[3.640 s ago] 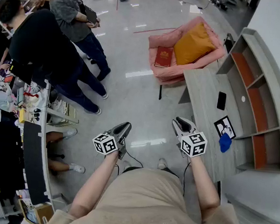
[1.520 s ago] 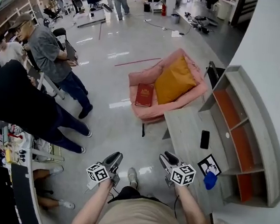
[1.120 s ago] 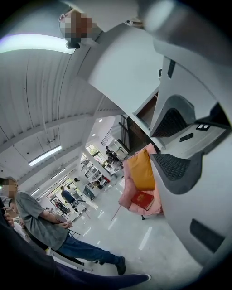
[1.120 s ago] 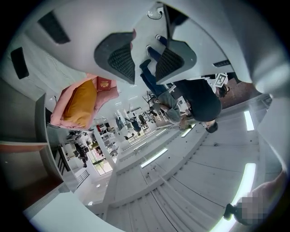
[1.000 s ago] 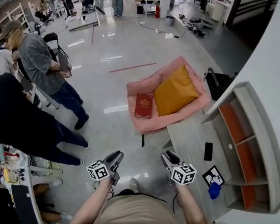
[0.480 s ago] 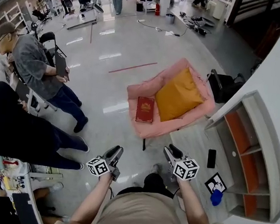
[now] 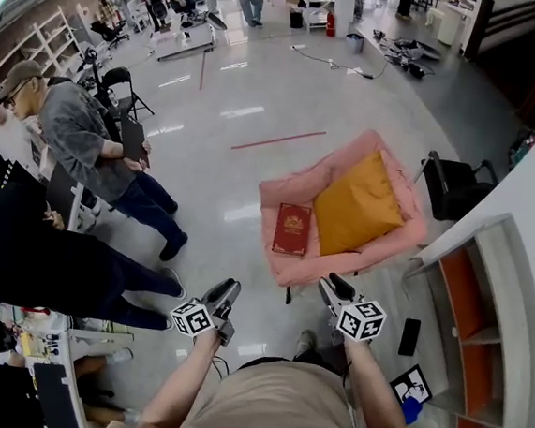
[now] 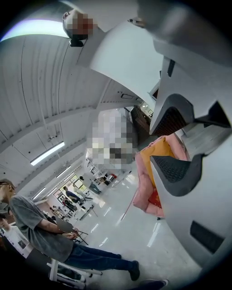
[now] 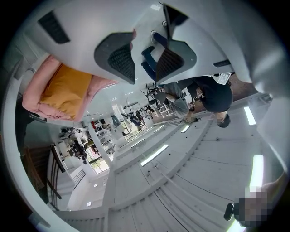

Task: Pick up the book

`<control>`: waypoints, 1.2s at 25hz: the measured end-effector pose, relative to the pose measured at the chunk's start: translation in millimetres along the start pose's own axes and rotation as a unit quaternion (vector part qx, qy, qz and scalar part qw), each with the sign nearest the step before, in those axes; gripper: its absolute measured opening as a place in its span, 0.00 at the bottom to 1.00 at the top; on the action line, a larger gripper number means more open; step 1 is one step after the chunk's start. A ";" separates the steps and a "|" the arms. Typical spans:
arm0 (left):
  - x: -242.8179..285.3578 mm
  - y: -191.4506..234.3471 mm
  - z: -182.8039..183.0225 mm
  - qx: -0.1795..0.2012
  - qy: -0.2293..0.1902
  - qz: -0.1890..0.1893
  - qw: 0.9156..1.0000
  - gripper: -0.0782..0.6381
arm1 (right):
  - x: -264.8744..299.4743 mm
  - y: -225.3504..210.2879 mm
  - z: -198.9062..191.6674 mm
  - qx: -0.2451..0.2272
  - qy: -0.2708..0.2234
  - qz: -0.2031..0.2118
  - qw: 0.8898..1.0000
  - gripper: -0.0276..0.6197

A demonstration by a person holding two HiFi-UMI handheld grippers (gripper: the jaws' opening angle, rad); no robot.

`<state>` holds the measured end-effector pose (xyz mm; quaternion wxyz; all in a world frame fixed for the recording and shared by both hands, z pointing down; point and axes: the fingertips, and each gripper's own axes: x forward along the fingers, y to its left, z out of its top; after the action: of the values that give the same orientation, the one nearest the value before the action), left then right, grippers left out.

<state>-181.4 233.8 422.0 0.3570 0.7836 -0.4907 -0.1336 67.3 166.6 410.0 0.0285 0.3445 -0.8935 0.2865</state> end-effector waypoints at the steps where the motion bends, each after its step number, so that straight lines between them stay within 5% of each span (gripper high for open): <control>1: 6.7 0.2 1.7 0.000 -0.002 0.004 1.000 0.28 | 4.3 -6.9 4.5 0.002 0.000 0.004 1.000 0.24; 18: 68.1 42.8 5.8 -0.029 -0.008 0.050 0.998 0.31 | 70.1 -72.0 15.1 0.023 0.038 0.037 0.998 0.24; 30: 185.4 118.4 72.7 -0.041 0.059 -0.015 0.997 0.31 | 160.8 -100.9 53.7 0.040 0.036 -0.030 0.998 0.24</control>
<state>-212.3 11.2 478.3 0.4153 0.7822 -0.4506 -0.1124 16.6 -18.7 454.8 0.0558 0.3618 -0.8689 0.3331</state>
